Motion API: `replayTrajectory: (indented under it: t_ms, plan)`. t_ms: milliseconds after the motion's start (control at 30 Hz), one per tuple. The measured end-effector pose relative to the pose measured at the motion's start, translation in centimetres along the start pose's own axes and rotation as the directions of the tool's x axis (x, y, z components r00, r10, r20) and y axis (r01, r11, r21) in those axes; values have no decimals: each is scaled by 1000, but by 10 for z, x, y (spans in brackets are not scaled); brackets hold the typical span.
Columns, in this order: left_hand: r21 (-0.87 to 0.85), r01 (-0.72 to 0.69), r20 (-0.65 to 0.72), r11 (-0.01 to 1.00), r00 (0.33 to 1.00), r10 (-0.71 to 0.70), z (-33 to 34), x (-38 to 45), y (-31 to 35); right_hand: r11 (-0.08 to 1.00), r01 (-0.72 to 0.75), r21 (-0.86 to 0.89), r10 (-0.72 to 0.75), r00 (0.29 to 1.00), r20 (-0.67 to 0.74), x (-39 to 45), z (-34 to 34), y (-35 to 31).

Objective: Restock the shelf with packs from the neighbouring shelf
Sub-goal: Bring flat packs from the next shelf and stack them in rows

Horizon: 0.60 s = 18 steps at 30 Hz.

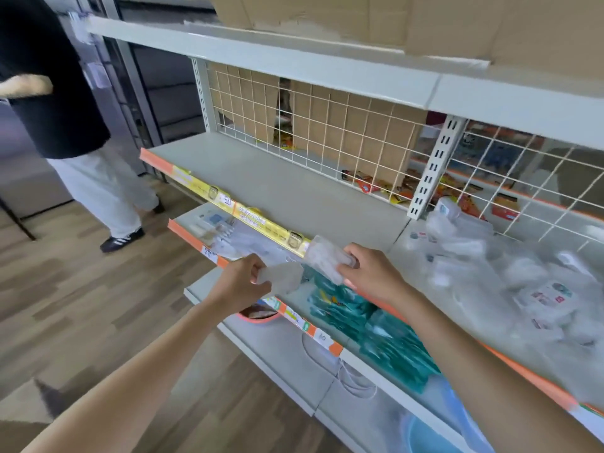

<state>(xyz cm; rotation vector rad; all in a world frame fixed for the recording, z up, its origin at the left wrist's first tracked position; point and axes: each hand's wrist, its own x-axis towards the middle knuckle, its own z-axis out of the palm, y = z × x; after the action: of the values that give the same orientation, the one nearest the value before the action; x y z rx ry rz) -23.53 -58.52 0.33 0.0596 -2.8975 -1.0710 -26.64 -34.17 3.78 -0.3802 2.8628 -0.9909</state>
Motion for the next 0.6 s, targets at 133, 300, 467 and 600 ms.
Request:
replayTrajectory:
  t_ms: [133,300,467,600]
  plan:
    - [-21,-23,17,1000,1000,23,-44,32,-49,1000,-25,-11,24,998,-63,44,42,-46]
    - [-51,-27,42,998,999,29,-90,69,-107,998,-60,20,61,995,-82,81,97,-88]
    - [-87,-17,72,996,997,23,-109,110,-149,997,-73,26,75,994,-75,125,125,-110]
    - [-61,-22,66,998,997,26,-122,154,-178,996,-90,3,90,992,-84,182,142,-124]
